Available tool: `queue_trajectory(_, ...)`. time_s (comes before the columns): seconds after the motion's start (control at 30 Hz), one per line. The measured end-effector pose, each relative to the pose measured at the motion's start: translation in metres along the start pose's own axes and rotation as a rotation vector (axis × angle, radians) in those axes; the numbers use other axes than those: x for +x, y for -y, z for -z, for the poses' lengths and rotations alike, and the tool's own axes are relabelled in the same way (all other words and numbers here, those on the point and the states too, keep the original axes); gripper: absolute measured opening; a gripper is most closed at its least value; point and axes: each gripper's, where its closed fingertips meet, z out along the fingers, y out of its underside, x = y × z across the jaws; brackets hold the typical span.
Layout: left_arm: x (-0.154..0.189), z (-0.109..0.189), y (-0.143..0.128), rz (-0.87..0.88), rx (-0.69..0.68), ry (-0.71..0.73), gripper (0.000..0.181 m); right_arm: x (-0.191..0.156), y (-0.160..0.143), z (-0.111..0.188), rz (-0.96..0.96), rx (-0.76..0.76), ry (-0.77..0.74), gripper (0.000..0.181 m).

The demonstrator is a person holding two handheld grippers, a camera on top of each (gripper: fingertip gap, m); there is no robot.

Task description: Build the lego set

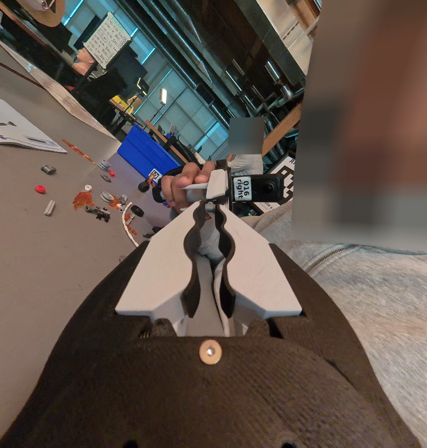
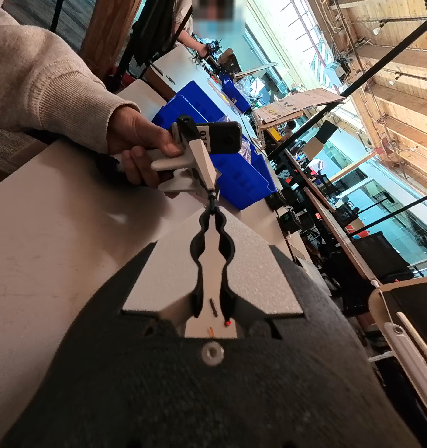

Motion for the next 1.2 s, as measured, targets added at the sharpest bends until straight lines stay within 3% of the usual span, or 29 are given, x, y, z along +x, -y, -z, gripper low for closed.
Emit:
queue_trajectory(0.63,0.0052,0.0003,0.0053,-0.056,0.022,-0.014,0.005,0.0022,0.0055,-0.0014,0.008,0.019,-0.019,0.002)
queue_trajectory(1.2,0.0027,0.0014,0.0076,-0.044,0.042,-0.002,0.018,0.0054,0.005,-0.0013,0.021,0.013,-0.028,0.002)
